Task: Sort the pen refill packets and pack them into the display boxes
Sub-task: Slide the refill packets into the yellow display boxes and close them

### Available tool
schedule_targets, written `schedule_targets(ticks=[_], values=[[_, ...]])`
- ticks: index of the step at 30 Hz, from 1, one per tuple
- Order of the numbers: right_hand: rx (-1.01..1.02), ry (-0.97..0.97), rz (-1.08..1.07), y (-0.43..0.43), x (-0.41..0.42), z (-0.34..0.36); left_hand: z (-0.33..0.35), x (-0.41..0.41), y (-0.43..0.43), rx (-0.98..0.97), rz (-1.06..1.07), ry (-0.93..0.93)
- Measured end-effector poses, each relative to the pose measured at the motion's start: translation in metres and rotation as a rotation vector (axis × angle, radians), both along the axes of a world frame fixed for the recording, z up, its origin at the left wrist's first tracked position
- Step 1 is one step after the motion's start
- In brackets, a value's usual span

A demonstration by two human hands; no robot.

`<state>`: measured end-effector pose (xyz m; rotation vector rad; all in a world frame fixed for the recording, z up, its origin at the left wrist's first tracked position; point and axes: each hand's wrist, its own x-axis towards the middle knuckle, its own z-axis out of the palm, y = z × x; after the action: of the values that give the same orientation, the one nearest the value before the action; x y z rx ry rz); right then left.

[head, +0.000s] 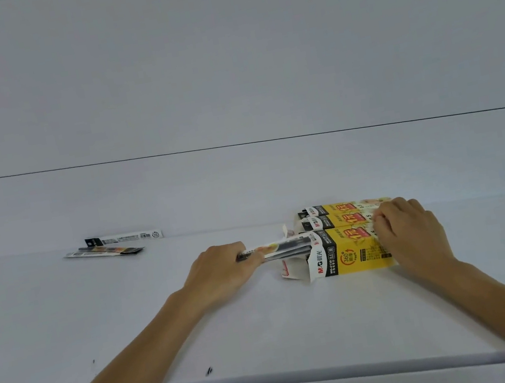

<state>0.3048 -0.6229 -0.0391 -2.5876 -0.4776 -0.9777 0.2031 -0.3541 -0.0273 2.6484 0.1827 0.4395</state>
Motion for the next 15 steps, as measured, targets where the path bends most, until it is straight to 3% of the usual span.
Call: schedule_targets(ticks=[10,15], values=[[0.0,0.026,0.001,0.0,0.003,-0.001,0.004,-0.008,-0.01,0.103,-0.047,-0.021],[-0.063,-0.113,0.009,0.002,0.005,-0.005,0.005,0.006,-0.023,-0.107,-0.107,0.04]])
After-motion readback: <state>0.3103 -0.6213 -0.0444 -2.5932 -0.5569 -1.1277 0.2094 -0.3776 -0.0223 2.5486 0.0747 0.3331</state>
